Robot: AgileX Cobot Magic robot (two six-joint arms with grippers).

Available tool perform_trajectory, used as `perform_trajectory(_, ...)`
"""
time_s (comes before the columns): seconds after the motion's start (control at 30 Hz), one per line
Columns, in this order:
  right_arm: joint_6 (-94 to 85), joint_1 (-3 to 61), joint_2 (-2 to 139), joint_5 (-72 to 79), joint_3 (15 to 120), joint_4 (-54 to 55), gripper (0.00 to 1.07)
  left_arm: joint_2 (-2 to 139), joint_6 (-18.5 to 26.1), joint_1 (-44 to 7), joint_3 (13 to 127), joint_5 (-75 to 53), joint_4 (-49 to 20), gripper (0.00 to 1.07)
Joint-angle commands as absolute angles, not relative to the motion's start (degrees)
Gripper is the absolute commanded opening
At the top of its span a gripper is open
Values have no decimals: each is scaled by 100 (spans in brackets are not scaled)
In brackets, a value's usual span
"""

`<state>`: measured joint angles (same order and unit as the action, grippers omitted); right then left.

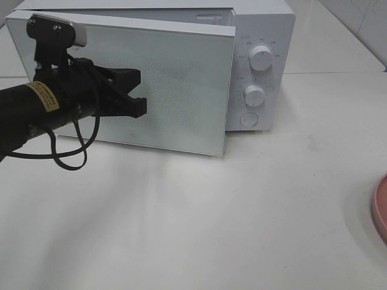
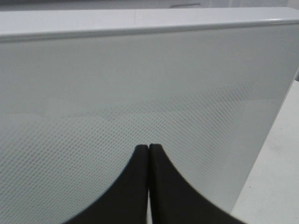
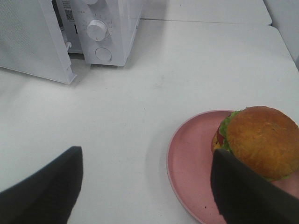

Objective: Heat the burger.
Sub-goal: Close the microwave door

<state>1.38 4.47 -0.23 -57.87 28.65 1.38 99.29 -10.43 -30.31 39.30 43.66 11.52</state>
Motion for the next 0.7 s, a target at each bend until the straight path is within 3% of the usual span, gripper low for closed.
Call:
perform_trajectory(0.03, 92, 407, -178, -5695, 2853, 132, 75, 10073, -1049, -3220, 4286, 4257, 980, 0)
perform_trajectory(0.7, 92, 407, -178, -5695, 2853, 132, 75, 11024, -1049, -3547, 5758, 3850, 418, 0)
